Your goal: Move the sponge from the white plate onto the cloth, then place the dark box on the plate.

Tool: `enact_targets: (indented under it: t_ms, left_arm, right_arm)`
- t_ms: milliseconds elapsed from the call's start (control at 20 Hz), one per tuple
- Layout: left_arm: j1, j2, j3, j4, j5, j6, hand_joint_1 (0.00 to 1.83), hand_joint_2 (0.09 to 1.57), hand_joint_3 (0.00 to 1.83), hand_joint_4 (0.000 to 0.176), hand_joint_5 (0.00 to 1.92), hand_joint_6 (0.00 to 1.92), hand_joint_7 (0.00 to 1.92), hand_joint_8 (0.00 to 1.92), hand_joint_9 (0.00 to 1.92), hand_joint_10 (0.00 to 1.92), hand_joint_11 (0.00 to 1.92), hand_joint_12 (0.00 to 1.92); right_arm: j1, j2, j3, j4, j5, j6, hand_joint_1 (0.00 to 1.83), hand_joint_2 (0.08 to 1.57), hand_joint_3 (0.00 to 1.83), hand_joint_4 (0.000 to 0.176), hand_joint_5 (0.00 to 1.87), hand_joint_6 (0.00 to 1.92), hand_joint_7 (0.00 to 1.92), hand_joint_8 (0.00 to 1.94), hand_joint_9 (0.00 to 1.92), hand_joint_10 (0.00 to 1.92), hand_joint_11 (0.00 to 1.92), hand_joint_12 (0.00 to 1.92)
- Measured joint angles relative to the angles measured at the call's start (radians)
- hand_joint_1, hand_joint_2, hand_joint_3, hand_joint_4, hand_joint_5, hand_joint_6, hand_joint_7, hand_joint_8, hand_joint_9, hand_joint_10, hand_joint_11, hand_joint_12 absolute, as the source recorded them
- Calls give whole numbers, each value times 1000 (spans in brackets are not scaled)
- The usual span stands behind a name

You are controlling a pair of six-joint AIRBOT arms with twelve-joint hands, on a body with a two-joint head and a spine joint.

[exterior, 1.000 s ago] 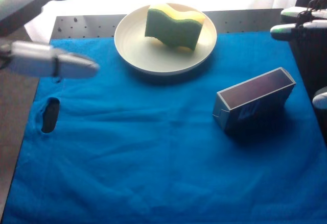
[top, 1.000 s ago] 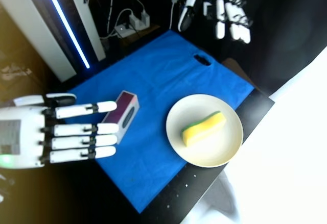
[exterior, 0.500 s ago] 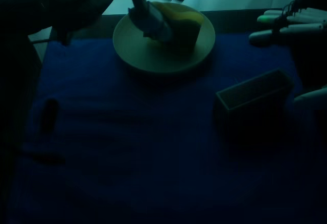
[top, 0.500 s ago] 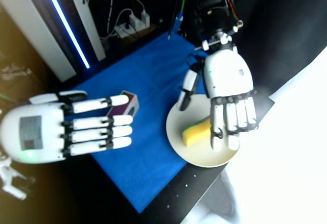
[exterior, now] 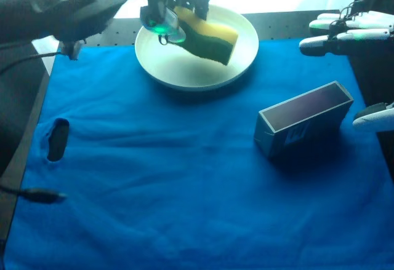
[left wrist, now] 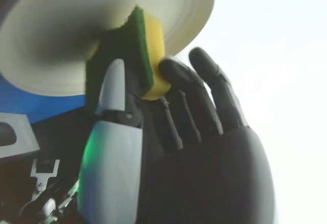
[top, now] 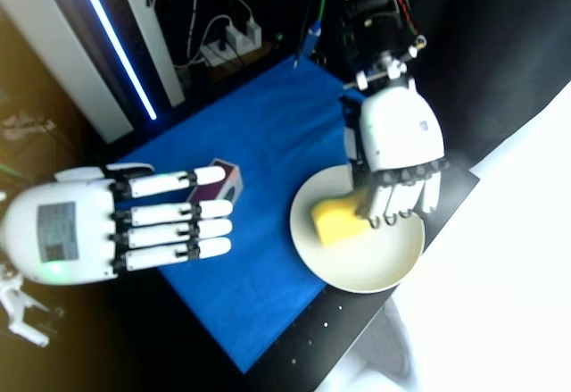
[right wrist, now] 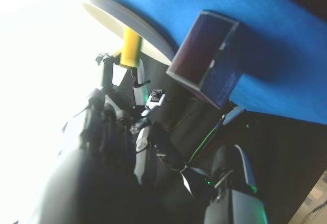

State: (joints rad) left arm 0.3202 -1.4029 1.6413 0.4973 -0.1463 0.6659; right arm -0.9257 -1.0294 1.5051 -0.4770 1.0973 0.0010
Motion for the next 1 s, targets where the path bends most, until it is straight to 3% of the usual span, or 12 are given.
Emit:
enact_targets:
  t_ms: [100,300,350,400,500,550,600,650,700,800,850,1000]
  left_arm:
    - [2,70,-73,-5,-64,0,1363,1130,2,0,984,804,927,1159,834,1354,495,1533]
    - [10,220,-246,37,-192,0,1378,1071,0,0,988,897,1179,592,966,1150,501,1303]
    - [22,284,-319,51,-246,0,1273,1050,4,3,1106,723,1146,737,737,872,99,1370]
    - [34,320,-354,55,-290,-3,1253,1050,4,12,1111,700,1139,793,746,716,19,1325]
    - [96,425,-444,88,-357,-40,1278,1069,1,0,1124,553,1080,1044,1040,820,761,1523]
    - [130,461,-467,96,-374,-66,1275,1089,2,0,1112,502,1024,1183,1062,1044,891,1538]
    - [174,502,-494,99,-381,-87,1280,1084,2,0,1089,564,1045,1138,1000,1088,827,1537]
    - [201,527,-510,103,-381,-97,1369,1059,0,0,1032,819,1144,732,1030,1020,812,1214]
    - [244,551,-527,89,-387,-110,1377,1023,5,0,1161,600,1181,580,1137,874,1032,966]
    - [274,556,-533,68,-396,-113,1395,1025,0,0,1169,590,1156,586,1142,904,1070,908]
    - [292,553,-535,59,-396,-114,1398,1023,2,0,1184,565,1149,595,1127,932,1050,915]
    - [342,507,-528,52,-359,-114,1384,1087,0,0,998,831,984,898,1031,1111,956,1016]
  right_arm:
    - [0,0,0,0,-2,5,785,1000,0,151,274,1,99,2,35,8,0,197]
    - [0,10,-23,1,-3,11,782,976,0,149,342,4,140,0,87,3,16,257]
    - [0,14,-33,2,-1,10,766,978,0,159,347,5,138,0,92,4,21,265]
    - [0,14,-35,2,0,11,764,983,2,156,347,4,135,0,93,4,25,269]
    - [0,16,-48,9,-4,10,762,999,0,140,362,2,139,0,118,3,1,411]
    - [0,18,-56,8,-3,11,745,1005,2,145,358,0,143,1,126,4,3,427]
    - [0,20,-64,7,-3,11,752,1006,2,154,356,0,148,3,128,4,1,430]
    - [0,20,-68,8,-2,10,761,1003,0,150,356,0,160,6,135,5,4,435]
    - [0,23,-71,3,-3,10,757,1001,0,126,358,1,163,3,133,2,1,419]
    - [0,24,-72,8,-1,11,743,1011,2,128,346,0,145,2,112,1,0,375]
    - [0,24,-72,8,-1,10,780,1016,2,109,353,2,144,1,99,0,0,335]
    - [0,25,-72,6,-3,10,874,974,0,104,356,1,139,0,93,1,17,323]
